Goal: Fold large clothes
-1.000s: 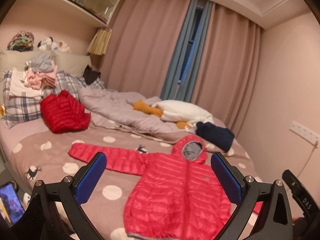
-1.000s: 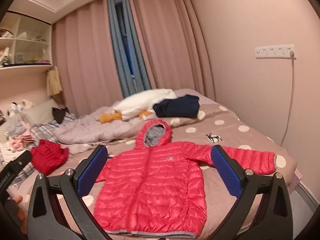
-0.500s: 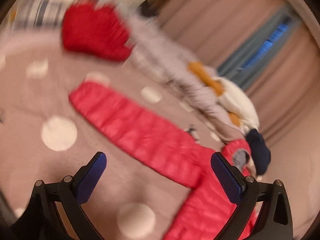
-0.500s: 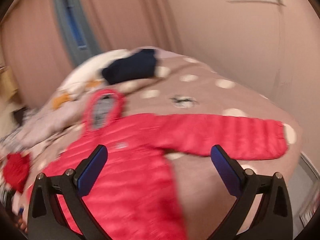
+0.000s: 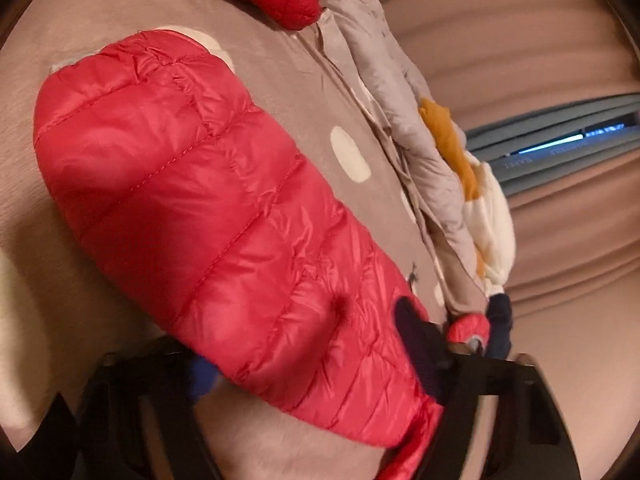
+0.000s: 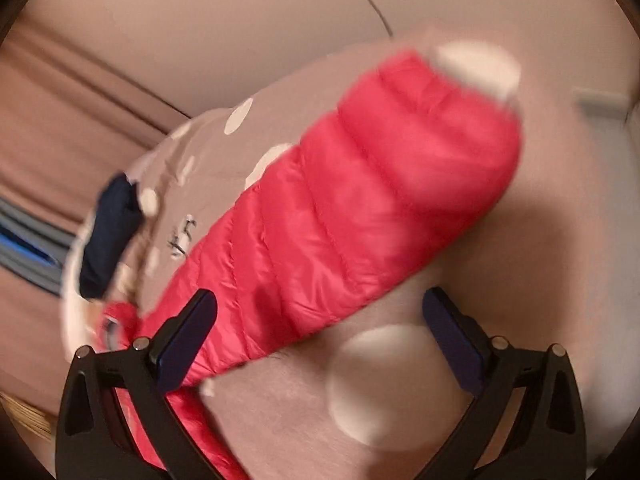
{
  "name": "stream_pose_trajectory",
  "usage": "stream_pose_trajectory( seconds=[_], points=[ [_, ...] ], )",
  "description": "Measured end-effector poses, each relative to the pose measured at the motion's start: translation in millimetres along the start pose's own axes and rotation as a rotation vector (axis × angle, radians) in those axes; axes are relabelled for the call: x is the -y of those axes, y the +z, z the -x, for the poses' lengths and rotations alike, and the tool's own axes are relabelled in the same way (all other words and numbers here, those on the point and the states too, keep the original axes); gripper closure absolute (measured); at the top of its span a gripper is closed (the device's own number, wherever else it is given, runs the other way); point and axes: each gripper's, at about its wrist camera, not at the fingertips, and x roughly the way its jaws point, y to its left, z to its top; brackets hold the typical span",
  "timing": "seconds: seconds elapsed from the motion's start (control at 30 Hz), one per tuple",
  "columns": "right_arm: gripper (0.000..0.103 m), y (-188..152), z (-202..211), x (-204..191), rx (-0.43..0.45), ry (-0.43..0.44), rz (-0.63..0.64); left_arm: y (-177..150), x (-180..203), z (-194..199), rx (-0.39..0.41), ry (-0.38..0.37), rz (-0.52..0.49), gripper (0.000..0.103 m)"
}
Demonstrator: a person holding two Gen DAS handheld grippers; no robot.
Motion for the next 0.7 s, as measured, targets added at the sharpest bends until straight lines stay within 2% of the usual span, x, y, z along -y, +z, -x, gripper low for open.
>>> stream_pose_trajectory(
  seconds=[0.07, 0.1, 0.13, 0.17, 0.2, 0.23, 0.27, 0.37, 0.43, 0.5, 0.63, 0.7],
  points=[
    [0.002, -4.2, -1.1, -16.1, 0.041, 0.018, 0.079, 1.9, -3.7, -13.0, 0.010, 0.040, 0.009, 0.071],
    [0.003, -6.2, -7.4, -26.9, 0.014, 0.080, 0.119, 0.2, -6.6, -12.4, 0.037, 0.069, 0.007, 0.075],
    [0.009, -8.6, -16.6, -35.2, -0.029, 0.144, 0.130, -0.4, -8.3, -11.1, 0.053, 0.079, 0.001, 0.078],
    [0.020, -8.3, -24.5, -39.8, -0.052, 0.167, 0.129, -3.3, -9.0, -7.6, 0.075, 0.086, 0.000, 0.079],
    [0.050, -7.2, -30.3, -43.9, -0.049, 0.171, 0.129, -6.6, -10.2, -1.9, 0.101, 0.100, 0.006, 0.081],
    [0.073, -3.8, -34.7, -44.1, -0.030, 0.145, 0.117, -10.0, -11.2, 3.4, 0.128, 0.121, 0.012, 0.084],
    [0.087, 0.3, -40.5, -38.4, -0.043, 0.141, 0.064, -12.8, -12.1, 9.2, 0.150, 0.149, 0.012, 0.086],
    [0.094, 7.0, -38.7, -16.4, -0.048, 0.262, -0.061, -22.1, -6.1, 25.0, 0.217, 0.223, -0.055, 0.088],
    [0.094, 10.1, -18.9, -13.7, -0.008, 0.245, -0.020, -29.6, 2.7, 35.4, 0.261, 0.281, -0.145, 0.090],
    [0.094, 10.2, 2.0, -18.4, 0.023, 0.230, 0.060, -35.9, 7.7, 47.0, 0.266, 0.295, -0.190, 0.091],
    [0.093, 14.5, 32.3, -21.3, 0.068, 0.217, 0.138, -40.0, 11.6, 74.1, 0.315, 0.292, -0.207, 0.091],
    [0.087, 18.8, 32.6, -19.6, 0.047, 0.205, 0.137, -37.7, 11.3, 76.2, 0.318, 0.293, -0.209, 0.091]
  ],
)
